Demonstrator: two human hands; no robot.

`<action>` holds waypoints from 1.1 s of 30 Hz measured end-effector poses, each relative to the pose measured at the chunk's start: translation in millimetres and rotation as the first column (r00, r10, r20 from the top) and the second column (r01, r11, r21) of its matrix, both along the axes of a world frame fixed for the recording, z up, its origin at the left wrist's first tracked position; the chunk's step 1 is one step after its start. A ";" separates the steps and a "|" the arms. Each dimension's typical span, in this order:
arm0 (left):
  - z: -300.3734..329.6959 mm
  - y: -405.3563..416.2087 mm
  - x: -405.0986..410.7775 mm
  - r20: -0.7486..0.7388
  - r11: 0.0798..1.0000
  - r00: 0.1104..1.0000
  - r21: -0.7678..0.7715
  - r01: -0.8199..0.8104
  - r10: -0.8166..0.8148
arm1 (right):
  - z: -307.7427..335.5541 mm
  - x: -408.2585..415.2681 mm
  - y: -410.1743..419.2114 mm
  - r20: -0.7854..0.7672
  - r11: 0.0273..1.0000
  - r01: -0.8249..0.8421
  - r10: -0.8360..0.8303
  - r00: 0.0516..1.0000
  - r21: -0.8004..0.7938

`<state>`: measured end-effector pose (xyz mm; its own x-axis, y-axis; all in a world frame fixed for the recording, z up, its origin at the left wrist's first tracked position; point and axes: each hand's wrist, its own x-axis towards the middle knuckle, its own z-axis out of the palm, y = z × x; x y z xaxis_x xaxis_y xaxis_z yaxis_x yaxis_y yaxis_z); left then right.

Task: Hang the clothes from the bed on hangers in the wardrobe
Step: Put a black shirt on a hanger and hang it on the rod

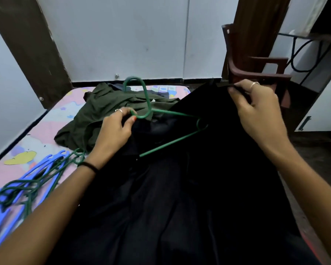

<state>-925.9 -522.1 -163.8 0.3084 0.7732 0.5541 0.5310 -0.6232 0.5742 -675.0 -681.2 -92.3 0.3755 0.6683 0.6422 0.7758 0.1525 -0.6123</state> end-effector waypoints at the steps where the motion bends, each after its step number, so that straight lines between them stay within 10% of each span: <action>1: 9.4 2.9 1.7 0.014 1.000 1.000 -0.011 -0.012 0.013 | 0.2 -13.2 -16.4 0.042 1.000 -0.021 0.020 0.999 0.018; 8: 3.8 51.5 8.1 0.063 0.919 0.993 -0.377 0.113 -0.097 | -83.8 -93.3 -32.3 0.574 0.978 0.086 0.040 0.818 -0.190; 15: -135.4 83.0 -9.2 -0.037 0.779 0.996 -0.621 -0.086 0.080 | -242.6 -127.9 26.9 0.676 0.879 0.128 0.253 0.692 -0.459; 26: -194.4 64.0 -41.9 -0.237 0.867 0.946 -0.396 -0.302 0.222 | -300.4 -134.2 40.5 0.250 0.748 -0.029 0.259 0.933 -0.663; 33: -199.6 -11.0 -64.0 -0.305 0.729 0.938 -0.604 -0.322 0.162 | -292.1 -141.4 55.8 -0.098 0.786 -0.099 0.049 0.994 -0.611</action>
